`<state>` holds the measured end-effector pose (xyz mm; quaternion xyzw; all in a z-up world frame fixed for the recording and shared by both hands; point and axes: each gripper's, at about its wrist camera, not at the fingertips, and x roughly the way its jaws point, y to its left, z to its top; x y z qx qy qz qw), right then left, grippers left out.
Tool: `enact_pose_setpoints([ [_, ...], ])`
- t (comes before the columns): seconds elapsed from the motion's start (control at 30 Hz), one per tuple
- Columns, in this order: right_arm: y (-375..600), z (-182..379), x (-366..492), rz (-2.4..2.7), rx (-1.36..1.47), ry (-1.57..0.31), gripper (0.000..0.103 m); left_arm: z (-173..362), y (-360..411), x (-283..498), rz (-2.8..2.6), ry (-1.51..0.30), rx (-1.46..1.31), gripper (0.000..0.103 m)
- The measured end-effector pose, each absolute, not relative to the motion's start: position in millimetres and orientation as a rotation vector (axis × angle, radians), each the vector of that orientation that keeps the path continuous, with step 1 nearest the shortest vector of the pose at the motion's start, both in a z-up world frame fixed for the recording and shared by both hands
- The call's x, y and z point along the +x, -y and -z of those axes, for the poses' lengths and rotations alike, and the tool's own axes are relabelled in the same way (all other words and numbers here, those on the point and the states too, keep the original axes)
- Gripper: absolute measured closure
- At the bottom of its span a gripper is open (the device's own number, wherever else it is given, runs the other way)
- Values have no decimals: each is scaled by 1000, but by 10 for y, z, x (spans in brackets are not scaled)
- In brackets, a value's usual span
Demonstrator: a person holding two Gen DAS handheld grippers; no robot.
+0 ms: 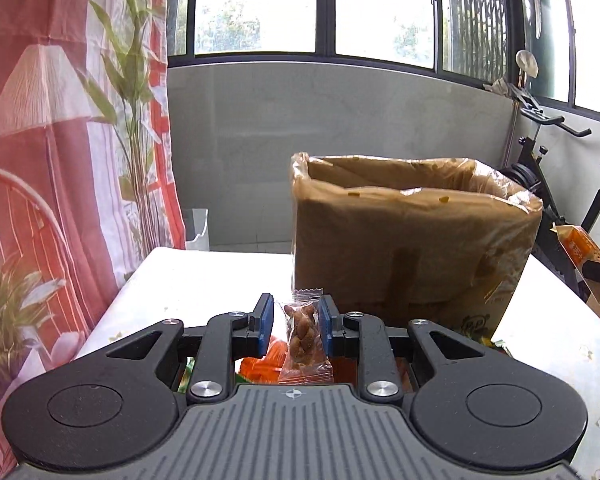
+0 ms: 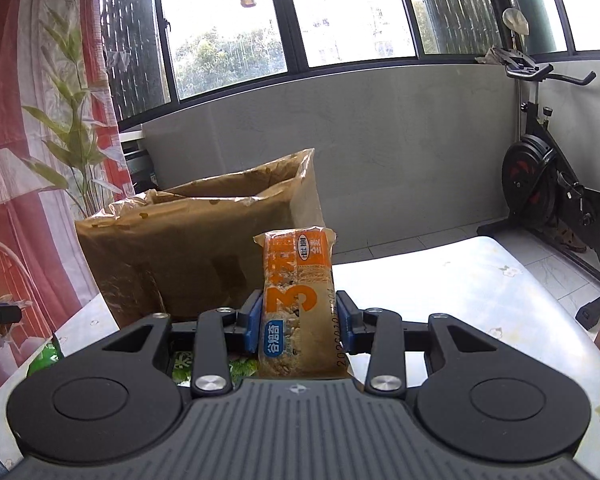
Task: Organize snacks
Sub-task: 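Lift the nut packet and bread bar up over the box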
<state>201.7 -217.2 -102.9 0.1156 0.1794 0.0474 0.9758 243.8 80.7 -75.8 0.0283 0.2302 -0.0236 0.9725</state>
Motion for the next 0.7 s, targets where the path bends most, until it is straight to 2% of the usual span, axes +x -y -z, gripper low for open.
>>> enact_pose_setpoints([
  [0.37,2099,420,2736,-186,203,-246,64,152,-437,3140,112,-369,82,77],
  [0.7,1826,358,3632,-247,211,-308,64,211,-135,4018,144,-409,27,77],
])
